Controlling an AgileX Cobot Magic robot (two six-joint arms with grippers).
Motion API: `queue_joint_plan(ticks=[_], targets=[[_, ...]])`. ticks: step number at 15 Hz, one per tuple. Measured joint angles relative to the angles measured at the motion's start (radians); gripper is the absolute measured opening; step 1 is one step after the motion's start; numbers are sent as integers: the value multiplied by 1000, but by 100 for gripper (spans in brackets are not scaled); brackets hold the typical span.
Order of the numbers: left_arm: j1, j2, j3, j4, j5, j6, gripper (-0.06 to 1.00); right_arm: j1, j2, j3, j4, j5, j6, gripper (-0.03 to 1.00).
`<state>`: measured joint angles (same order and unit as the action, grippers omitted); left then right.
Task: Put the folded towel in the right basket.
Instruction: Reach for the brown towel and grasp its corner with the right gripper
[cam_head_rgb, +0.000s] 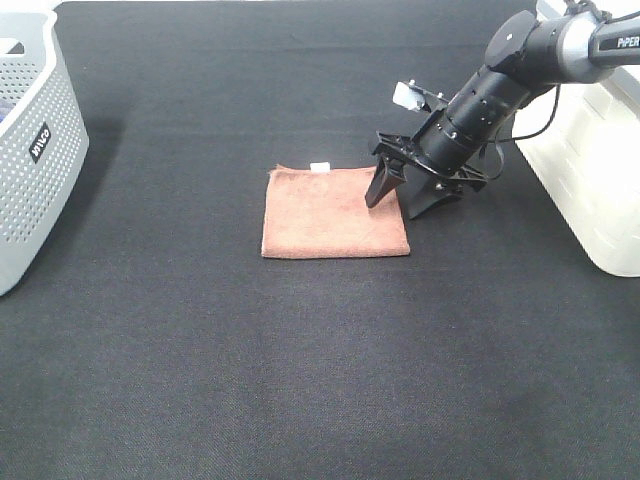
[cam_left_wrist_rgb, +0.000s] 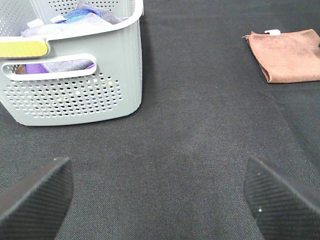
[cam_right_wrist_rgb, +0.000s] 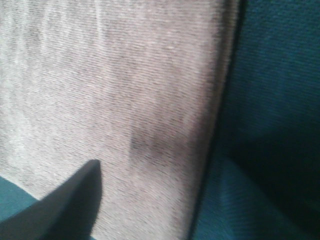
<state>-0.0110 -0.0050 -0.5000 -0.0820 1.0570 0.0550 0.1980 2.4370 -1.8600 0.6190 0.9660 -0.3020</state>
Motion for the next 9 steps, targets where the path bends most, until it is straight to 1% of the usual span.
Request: queue_joint_plan(ticks=[3,4,5,6,9], targets=[[0,0,0,0,0,0,88,0,13,0,66,-1,-36,38],[0,0,0,0,0,0,88,0,16,0,79,-2,-42,19],[0,0,0,0,0,0,88,0,17,0,79,-4,-47,6],[0,0,0,0,0,0,88,0,17,0,81,-4,-50,0],[0,0,0,0,0,0,88,0,15,0,80,-3,-50,0]])
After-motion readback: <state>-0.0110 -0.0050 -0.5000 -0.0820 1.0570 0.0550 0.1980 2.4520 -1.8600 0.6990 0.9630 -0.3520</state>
